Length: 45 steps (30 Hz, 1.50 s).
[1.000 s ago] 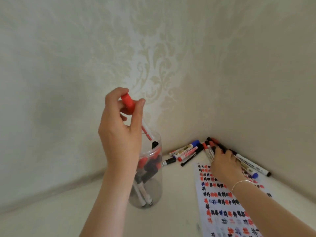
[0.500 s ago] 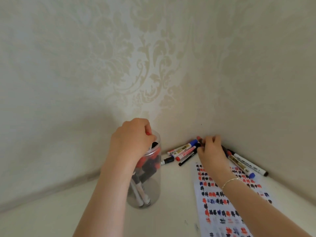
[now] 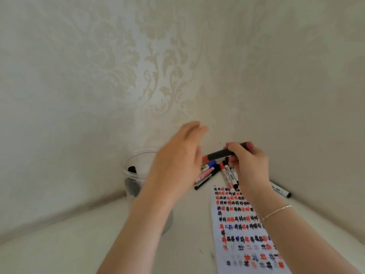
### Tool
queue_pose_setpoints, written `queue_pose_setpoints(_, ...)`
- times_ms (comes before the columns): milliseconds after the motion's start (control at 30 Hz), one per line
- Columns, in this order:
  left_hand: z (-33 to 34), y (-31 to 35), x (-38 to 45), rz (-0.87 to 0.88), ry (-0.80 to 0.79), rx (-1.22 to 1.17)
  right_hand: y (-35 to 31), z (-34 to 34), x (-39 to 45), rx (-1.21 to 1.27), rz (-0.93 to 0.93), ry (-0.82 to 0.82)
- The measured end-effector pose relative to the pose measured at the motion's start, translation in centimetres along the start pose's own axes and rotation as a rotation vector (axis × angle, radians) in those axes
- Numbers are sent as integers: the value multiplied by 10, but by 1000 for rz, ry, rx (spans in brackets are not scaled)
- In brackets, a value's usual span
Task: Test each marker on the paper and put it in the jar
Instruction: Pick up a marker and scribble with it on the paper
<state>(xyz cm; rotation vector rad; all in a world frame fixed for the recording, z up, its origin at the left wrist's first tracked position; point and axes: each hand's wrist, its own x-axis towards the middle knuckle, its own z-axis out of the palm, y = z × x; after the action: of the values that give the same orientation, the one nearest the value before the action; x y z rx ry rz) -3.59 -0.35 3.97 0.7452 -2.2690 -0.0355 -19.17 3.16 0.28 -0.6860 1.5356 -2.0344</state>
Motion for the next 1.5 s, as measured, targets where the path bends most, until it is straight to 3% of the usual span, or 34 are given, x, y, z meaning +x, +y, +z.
queue_pose_setpoints(133, 56, 11, -12, -138, -381, -91, -4, -15, -10, 99, -22, 38)
queue_pose_setpoints(267, 91, 13, -28, -198, -416, -480, 5, -29, -19, 43, 23, -101)
queue_pose_setpoints(400, 103, 23, -43, -170, -562, -510, 24, -43, -19, -278, 99, -211)
queue_pose_setpoints(500, 110, 28, -53, -196, -643, -562, 30, -58, -23, -327, 231, -311)
queue_pose_setpoints(667, 118, 40, -60, -250, -627, -898, 35, -72, -27, -109, 349, -207)
queue_pose_setpoints(800, 121, 43, -55, -296, -612, -1010, 38, -69, -26, -15, 356, -75)
queue_pose_setpoints(1100, 122, 45, -47, -308, -675, -1121, 34, -70, -20, 3, 324, -140)
queue_pose_setpoints(1167, 122, 41, -48, -313, -735, -1218, 30, -80, -17, 65, 273, -184)
queue_pose_setpoints(1267, 112, 31, -60, -386, -761, -1487, 14, -116, 6, 210, 183, -92)
queue_pose_setpoints(1367, 104, 19, -62, -409, -654, -1457, -2, -138, 22, 154, 107, -100)
queue_pose_setpoints(1500, 114, 27, -53, -417, -690, -1064, 3, -130, 12, 16, 108, -149)
